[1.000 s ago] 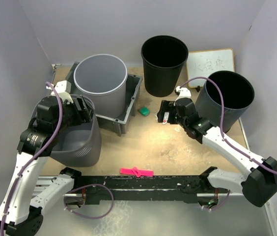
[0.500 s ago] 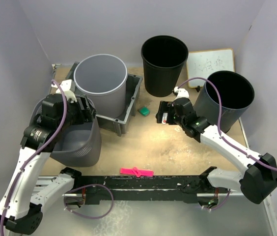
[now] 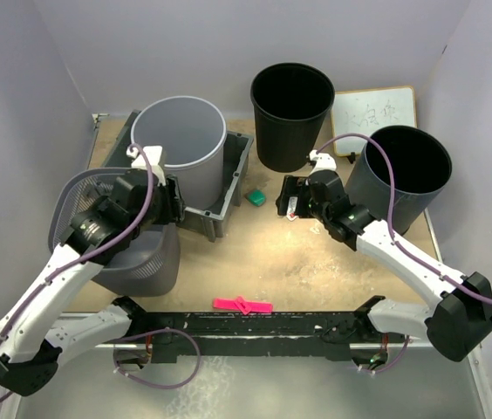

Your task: Turn the large container upside down

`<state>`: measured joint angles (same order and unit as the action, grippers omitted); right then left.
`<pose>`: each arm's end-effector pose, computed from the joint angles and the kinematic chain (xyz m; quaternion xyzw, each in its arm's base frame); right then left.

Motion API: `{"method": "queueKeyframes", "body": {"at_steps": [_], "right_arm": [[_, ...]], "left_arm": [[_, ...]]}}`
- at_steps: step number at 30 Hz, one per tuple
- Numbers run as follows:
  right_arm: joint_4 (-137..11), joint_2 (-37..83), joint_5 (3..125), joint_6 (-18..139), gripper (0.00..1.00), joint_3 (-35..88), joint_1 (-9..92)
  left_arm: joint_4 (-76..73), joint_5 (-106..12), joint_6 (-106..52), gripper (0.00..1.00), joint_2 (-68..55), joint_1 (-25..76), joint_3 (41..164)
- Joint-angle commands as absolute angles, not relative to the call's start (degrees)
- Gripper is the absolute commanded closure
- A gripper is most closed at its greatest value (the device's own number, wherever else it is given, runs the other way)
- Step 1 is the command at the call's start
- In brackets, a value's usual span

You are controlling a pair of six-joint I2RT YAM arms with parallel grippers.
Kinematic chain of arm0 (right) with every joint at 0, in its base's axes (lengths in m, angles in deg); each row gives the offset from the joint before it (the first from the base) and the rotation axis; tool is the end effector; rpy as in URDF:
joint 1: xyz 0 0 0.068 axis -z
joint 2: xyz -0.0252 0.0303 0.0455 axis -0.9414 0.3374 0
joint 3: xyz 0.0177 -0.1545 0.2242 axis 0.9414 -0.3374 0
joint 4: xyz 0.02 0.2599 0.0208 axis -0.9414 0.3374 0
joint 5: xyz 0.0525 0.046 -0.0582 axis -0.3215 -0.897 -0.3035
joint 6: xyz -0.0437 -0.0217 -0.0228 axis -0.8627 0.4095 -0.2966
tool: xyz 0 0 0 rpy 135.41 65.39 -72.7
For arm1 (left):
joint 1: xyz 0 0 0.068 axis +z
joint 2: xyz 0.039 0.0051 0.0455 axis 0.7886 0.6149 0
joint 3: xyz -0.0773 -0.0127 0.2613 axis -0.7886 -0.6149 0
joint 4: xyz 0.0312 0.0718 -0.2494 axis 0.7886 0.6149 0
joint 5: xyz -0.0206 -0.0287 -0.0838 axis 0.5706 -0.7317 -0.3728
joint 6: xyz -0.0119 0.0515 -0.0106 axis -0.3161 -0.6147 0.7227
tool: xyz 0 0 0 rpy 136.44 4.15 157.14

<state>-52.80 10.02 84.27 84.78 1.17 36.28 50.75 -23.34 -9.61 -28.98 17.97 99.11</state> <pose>0.2272 0.1442 0.2888 0.0339 0.8550 0.1959 0.4791 0.1454 -0.0869 0.3868 -0.0241 0.8790 -0.1396 0.4553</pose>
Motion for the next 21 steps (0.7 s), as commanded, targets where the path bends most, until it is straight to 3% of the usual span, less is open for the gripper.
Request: {"method": "queueKeyframes", "body": {"at_steps": [1,5,7,16,21], "right_arm": [[-53.34,9.69,84.93,85.2,0.0,4.17,36.44],[-52.86,9.48,85.22,85.03,0.0,4.0,36.44],[-52.68,9.4,85.44,84.88,0.0,3.99,36.44],[-52.13,9.55,85.51,84.94,0.0,3.99,36.44],[-51.54,9.14,85.62,84.76,0.0,3.87,36.4]], "left_arm": [[50.7,-12.04,-6.58,0.51,-27.31,13.2,100.48],[54.5,-5.52,-5.72,0.54,-25.63,11.5,103.03],[56.57,-3.53,-5.62,0.6,-24.73,11.37,104.52],[60.2,-3.67,-5.4,0.99,-23.97,11.27,108.36],[66.34,-5.7,-8.23,1.0,-24.15,11.27,119.36]]}}
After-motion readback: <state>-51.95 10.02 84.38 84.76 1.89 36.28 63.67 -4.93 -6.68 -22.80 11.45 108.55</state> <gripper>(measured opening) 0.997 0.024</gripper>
